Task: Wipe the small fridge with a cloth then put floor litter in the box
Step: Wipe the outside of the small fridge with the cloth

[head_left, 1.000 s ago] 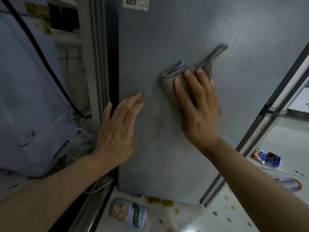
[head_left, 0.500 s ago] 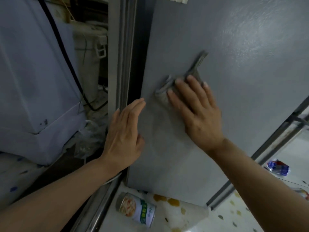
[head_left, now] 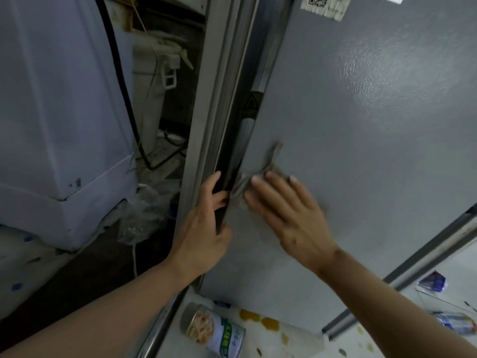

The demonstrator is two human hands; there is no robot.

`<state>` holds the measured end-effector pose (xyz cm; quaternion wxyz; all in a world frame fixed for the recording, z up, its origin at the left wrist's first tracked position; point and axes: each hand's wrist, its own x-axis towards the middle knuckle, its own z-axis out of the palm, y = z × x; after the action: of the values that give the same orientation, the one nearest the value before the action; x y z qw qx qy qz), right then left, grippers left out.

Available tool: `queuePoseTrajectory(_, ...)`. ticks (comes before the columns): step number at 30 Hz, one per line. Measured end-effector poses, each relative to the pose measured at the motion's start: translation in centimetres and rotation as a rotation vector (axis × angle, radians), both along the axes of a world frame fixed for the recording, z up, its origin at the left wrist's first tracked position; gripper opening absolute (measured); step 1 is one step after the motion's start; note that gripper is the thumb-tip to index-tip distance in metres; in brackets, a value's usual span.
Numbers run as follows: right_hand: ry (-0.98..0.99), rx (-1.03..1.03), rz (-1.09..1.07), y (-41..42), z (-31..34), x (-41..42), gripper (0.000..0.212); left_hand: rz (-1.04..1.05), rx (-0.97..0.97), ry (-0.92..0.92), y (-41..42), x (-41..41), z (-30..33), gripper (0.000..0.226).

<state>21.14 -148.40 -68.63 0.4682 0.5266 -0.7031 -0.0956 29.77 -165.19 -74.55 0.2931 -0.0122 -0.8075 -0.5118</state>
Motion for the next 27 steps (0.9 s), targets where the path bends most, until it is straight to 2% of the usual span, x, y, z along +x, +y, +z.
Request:
queuePoseTrajectory(4,0.052,-0.244,0.010,-3.2,4.9,-0.8,0.038,0.015,0.094,-0.052,-0.3,-0.4,-0.1,0.089)
queuePoseTrajectory(7,0.050,-0.354,0.013,-4.9,4.0,-1.0,0.039,0.025,0.173,-0.051,-0.5,-0.7,-1.2,0.085)
queuePoseTrajectory(10,0.037,-0.186,0.041,-4.7,-1.0,-0.9,0.041,0.032,0.231,-0.070,-0.7,-0.8,-2.8,0.082)
queuePoseTrajectory(15,0.021,0.132,-0.090,-3.3,-9.4,0.2,0.046,0.062,0.248,-0.134,-1.3,-0.3,-5.6,0.072)
queuePoseTrajectory(19,0.026,0.248,-0.100,-2.8,-9.8,0.8,0.046,0.033,0.215,-0.232,-1.5,0.5,-6.4,0.070)
queuePoseTrajectory(21,0.005,0.197,-0.036,-2.2,-7.8,0.6,0.043,0.020,0.198,-0.221,-1.3,0.6,-5.9,0.068)
queuePoseTrajectory(27,0.073,-0.225,-0.005,1.6,-1.5,-2.0,0.041,0.058,0.058,-0.101,1.3,-0.2,-3.5,0.067)
